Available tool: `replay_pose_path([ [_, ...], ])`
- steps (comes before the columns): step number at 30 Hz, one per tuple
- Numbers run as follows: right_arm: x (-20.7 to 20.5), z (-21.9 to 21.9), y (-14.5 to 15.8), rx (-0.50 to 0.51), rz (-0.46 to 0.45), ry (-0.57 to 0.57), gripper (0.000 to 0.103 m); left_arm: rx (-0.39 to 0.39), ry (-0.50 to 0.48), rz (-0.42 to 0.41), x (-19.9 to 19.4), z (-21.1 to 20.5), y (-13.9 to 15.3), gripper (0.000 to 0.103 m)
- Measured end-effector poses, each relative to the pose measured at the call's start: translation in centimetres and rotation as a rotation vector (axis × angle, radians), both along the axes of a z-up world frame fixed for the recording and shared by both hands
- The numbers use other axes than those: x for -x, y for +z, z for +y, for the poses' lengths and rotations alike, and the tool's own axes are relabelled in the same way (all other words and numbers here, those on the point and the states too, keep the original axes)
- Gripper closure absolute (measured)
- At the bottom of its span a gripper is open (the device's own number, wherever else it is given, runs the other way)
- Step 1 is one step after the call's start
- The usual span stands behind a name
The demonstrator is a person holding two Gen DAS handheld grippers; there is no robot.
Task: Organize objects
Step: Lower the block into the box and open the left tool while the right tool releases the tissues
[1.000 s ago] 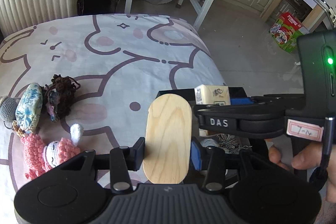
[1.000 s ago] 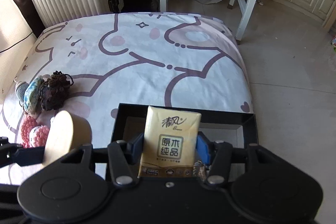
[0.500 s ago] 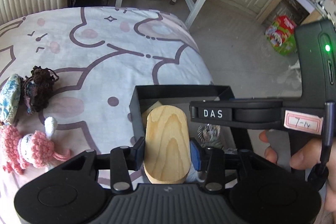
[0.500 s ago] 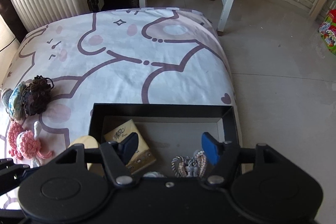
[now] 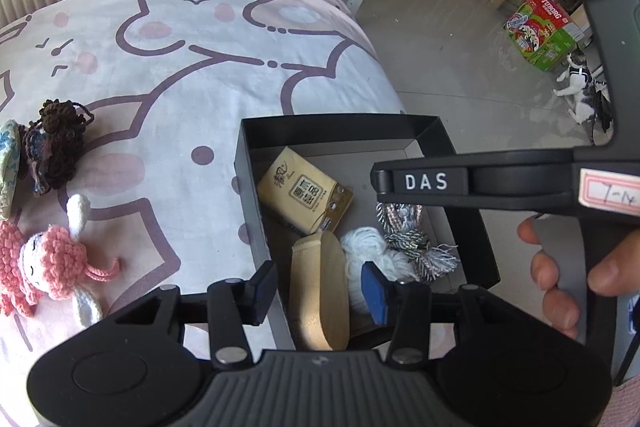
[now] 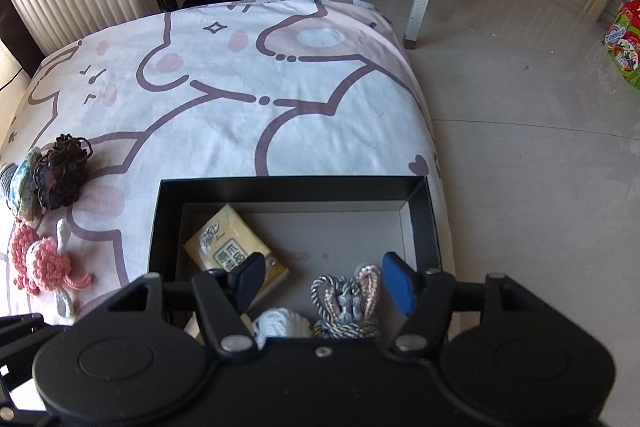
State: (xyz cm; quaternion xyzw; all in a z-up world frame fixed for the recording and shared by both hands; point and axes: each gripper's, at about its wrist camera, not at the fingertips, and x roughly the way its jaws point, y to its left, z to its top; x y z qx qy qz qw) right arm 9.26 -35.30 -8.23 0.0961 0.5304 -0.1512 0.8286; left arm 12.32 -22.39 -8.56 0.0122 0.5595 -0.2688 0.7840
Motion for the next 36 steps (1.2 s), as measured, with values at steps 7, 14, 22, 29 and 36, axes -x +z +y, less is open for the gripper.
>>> replay_pose_path([
  [7, 0.7, 0.2, 0.2, -0.039, 0.014, 0.021, 0.037, -0.054, -0.038, -0.008, 0.2, 0.0, -0.3, 0.056],
  [14, 1.2, 0.4, 0.3, -0.057, 0.028, 0.035, 0.037, -0.075, -0.055, -0.012, 0.5, 0.1, -0.1, 0.056],
  [22, 2.3, 0.5, 0.5, -0.078, 0.034, 0.037, 0.037, -0.093, -0.056, -0.005, 0.6, 0.4, -0.1, 0.056],
  [29, 3.2, 0.8, 0.5, -0.086, 0.034, 0.054, 0.037, -0.104, -0.049, -0.002, 0.7, 1.0, -0.1, 0.056],
  [36, 3.6, 1.6, 0.3, -0.058, 0.049, 0.084, 0.036, -0.128, -0.031, 0.005, 0.7, 1.8, -0.3, 0.046],
])
